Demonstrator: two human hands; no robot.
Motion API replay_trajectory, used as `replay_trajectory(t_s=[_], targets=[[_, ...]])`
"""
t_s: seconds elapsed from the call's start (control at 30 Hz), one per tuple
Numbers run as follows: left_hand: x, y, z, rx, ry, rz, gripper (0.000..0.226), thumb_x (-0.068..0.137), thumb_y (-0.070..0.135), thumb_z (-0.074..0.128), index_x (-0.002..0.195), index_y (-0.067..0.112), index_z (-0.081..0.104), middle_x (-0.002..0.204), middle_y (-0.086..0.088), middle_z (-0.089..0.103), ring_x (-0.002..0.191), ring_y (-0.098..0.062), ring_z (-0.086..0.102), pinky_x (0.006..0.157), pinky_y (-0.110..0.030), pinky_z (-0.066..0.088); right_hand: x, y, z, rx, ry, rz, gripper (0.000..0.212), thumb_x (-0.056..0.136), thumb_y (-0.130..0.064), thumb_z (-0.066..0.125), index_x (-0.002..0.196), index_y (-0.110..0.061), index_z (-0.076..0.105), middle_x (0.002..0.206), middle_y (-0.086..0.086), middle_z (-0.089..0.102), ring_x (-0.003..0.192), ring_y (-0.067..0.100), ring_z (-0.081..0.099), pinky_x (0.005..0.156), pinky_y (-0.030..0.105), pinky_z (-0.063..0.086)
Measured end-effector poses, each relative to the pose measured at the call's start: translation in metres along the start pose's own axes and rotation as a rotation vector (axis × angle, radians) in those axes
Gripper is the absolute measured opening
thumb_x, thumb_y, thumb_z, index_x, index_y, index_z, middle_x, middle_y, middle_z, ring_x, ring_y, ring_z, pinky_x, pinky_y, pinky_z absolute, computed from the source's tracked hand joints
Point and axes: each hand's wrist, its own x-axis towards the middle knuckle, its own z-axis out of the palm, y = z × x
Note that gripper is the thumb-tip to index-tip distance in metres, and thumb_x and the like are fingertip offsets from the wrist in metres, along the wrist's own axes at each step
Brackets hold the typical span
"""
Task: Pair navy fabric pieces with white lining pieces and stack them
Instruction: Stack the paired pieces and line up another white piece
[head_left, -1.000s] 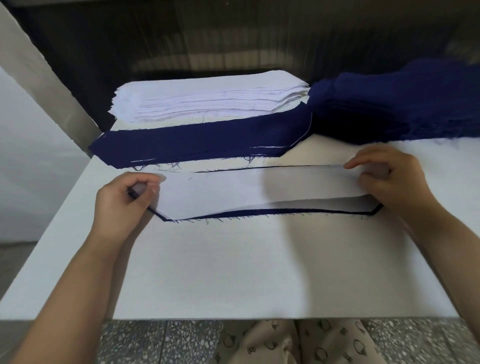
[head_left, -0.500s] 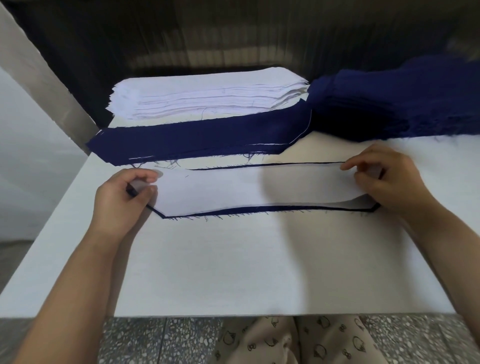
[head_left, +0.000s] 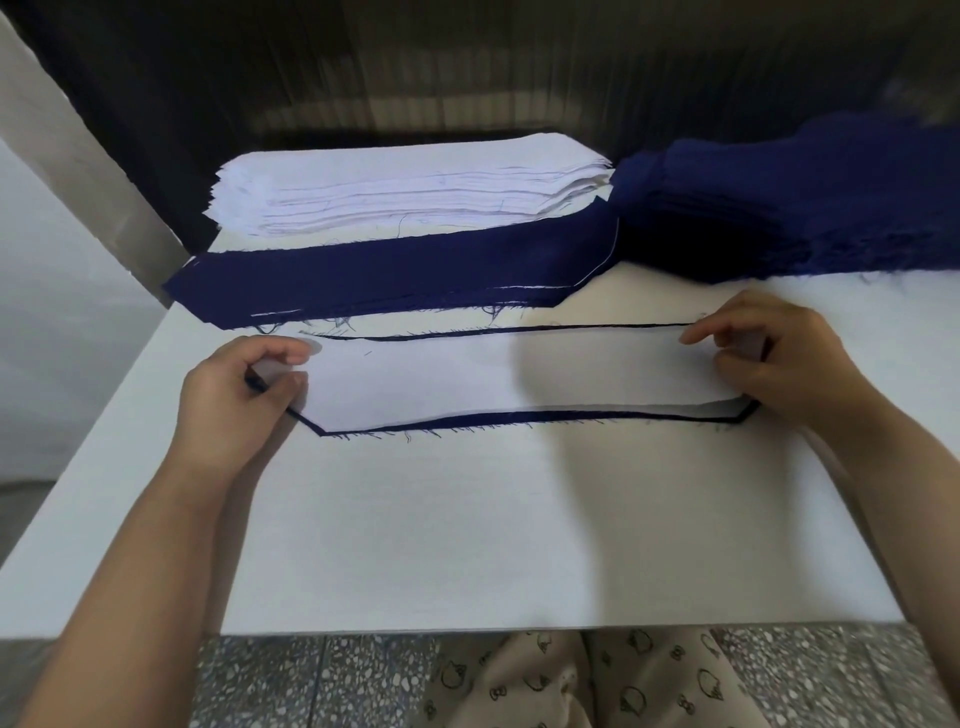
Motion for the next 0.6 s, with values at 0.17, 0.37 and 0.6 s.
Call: replay_trajectory(t_s=[0.17,0.37,0.6], targets=[[0.0012,-0.0009,0.0006,0.001,0.012,-0.021,0.032,0.084,-0.005,0.060,0.093,0.025,0.065,0.103,0.005,0.068,0.087,0.011,0.056,0.079,0.000,0.038,-0.0011,0.0018,-0.0022,-0.009,-0.046,-0.004,0.048,0.071,0.020,0.056,0.085,-0.026,0.066,0.079,0.001,0.055,0.068,0.008,0.048,0.059,0.005,0.034],[0.0014,-0.0018,0.0008,0.022,0.017,-0.007,0.031,0.084,-0.004,0.061,0.094,0.025,0.066,0.102,0.005,0.067,0.084,0.016,0.054,0.078,0.001,0.037,-0.0021,0.0015,-0.0040,-0.008,-0.085,-0.040,0.050,0.068,0.022,0.056,0.086,-0.023,0.067,0.075,0.001,0.054,0.060,0.005,0.047,0.056,0.006,0.035],[0.0018,-0.0018,0.0013,0.013,0.007,-0.008,0.030,0.084,-0.004,0.060,0.095,0.023,0.066,0.105,0.004,0.068,0.093,-0.004,0.059,0.082,-0.005,0.039,-0.0021,0.0008,-0.0046,-0.008,-0.116,-0.032,0.056,0.066,0.022,0.056,0.082,-0.030,0.066,0.073,-0.002,0.053,0.059,0.005,0.046,0.057,0.008,0.036]])
